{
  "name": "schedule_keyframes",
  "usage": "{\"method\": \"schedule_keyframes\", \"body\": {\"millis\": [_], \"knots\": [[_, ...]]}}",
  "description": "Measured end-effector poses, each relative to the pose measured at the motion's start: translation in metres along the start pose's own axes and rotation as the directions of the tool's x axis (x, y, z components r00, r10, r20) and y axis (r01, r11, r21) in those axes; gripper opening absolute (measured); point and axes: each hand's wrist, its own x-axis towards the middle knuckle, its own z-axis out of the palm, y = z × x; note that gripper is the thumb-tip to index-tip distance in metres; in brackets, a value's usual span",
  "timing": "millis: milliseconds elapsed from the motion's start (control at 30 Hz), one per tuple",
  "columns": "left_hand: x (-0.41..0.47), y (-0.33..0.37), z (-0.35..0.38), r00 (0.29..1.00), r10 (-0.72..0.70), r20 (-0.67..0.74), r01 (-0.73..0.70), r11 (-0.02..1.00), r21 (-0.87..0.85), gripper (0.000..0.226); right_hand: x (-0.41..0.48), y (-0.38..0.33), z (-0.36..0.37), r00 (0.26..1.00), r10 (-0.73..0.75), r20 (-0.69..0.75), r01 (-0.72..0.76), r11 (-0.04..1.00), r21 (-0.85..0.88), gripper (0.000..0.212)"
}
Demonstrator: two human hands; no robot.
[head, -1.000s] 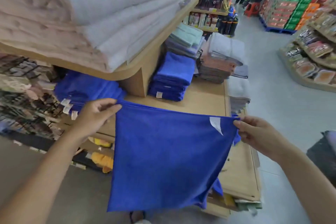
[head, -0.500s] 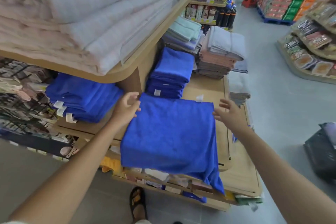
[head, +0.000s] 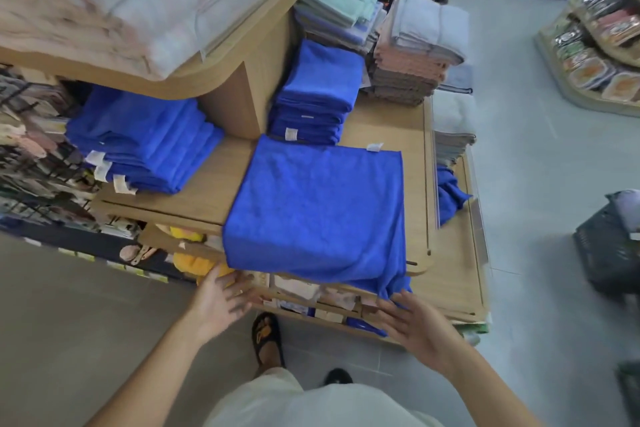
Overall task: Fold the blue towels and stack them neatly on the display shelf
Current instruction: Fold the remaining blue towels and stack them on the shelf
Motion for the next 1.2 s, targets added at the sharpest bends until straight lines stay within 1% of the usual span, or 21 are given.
{"method": "schedule_keyframes", "body": {"millis": [67,167,233,300,367,467,533,600,667,700,733,767,800,833,867,900,933,1000,1067,1100,1200], "knots": [[0.004,0.0,0.003,0.999,0.009,0.045,-0.006,0.998,-0.061,0.052,0.005,0.001,0.004,0.998,0.008,0.061,-0.02,0.98,0.197,0.03],[0.008,-0.001,0.005,0.999,0.04,0.029,-0.035,0.988,-0.149,0.05,0.006,0.001,0.007,0.992,-0.027,0.122,-0.016,0.942,0.336,0.038],[0.008,-0.002,0.005,0.997,0.065,0.048,-0.054,0.977,-0.206,0.052,0.006,0.001,0.005,0.986,-0.022,0.165,-0.036,0.938,0.344,0.04],[0.007,-0.003,0.006,0.994,0.106,0.04,-0.096,0.974,-0.204,0.049,0.004,0.0,0.004,0.984,-0.017,0.179,-0.038,0.952,0.303,0.038],[0.006,-0.004,0.008,0.985,0.171,0.004,-0.167,0.97,-0.179,0.044,0.0,-0.002,0.006,0.986,-0.031,0.163,-0.014,0.964,0.264,0.034],[0.007,-0.004,0.006,0.967,0.249,-0.048,-0.253,0.951,-0.179,0.031,-0.007,-0.008,0.012,0.992,-0.052,0.111,0.018,0.959,0.284,0.023],[0.008,-0.002,0.005,0.963,0.251,-0.097,-0.264,0.949,-0.173,0.018,-0.01,-0.014,0.013,0.996,-0.022,0.083,-0.007,0.943,0.333,0.02],[0.008,-0.001,0.007,0.962,0.239,-0.129,-0.259,0.952,-0.166,0.015,-0.01,-0.018,0.01,0.998,0.007,0.061,-0.028,0.937,0.348,0.015],[0.007,-0.002,0.011,0.965,0.236,-0.114,-0.253,0.951,-0.178,0.025,-0.008,-0.017,0.006,1.0,-0.011,-0.004,0.012,0.966,0.258,0.01],[0.005,-0.002,0.011,0.965,0.244,-0.091,-0.257,0.951,-0.172,0.033,-0.005,-0.015,0.004,0.996,-0.063,-0.055,0.072,0.984,0.166,0.006],[0.003,-0.003,0.011,0.964,0.257,-0.068,-0.265,0.953,-0.15,0.04,-0.003,-0.012,0.002,0.982,-0.156,-0.106,0.158,0.987,0.013,0.005],[0.001,-0.004,0.011,0.961,0.27,-0.053,-0.275,0.955,-0.113,0.041,-0.002,-0.01,0.001,0.947,-0.289,-0.137,0.258,0.944,-0.206,0.006],[0.0,-0.005,0.01,0.958,0.282,-0.046,-0.284,0.956,-0.077,0.037,-0.003,-0.007,0.0,0.894,-0.432,-0.119,0.347,0.835,-0.427,0.007],[-0.001,-0.007,0.01,0.955,0.292,-0.046,-0.294,0.954,-0.052,0.03,-0.004,-0.004,0.001,0.838,-0.544,-0.049,0.417,0.695,-0.586,0.012],[0.0,-0.009,0.009,0.952,0.301,-0.05,-0.303,0.952,-0.037,0.023,-0.005,0.0,0.001,0.798,-0.602,0.036,0.459,0.568,-0.683,0.022],[0.0,-0.01,0.009,0.949,0.309,-0.058,-0.311,0.95,-0.025,0.02,-0.004,0.004,0.002,0.776,-0.623,0.099,0.482,0.484,-0.731,0.031],[0.001,-0.01,0.009,0.948,0.312,-0.066,-0.314,0.949,-0.015,0.018,-0.002,0.008,0.004,0.758,-0.64,0.126,0.49,0.432,-0.757,0.038],[0.001,-0.009,0.012,0.949,0.306,-0.07,-0.307,0.952,-0.005,0.019,0.002,0.01,0.011,0.708,-0.697,0.113,0.499,0.382,-0.778,0.036],[0.001,-0.008,0.013,0.949,0.306,-0.076,-0.307,0.952,0.003,0.022,0.005,0.01,0.016,0.65,-0.756,0.075,0.509,0.36,-0.782,0.022],[0.0,-0.008,0.013,0.947,0.31,-0.083,-0.311,0.95,0.006,0.022,0.006,0.01,0.017,0.637,-0.768,0.068,0.519,0.363,-0.774,0.021],[-0.002,-0.007,0.011,0.941,0.32,-0.11,-0.319,0.947,0.024,0.022,0.006,0.014,0.008,0.665,-0.743,0.078,0.538,0.403,-0.74,0.033]]}}
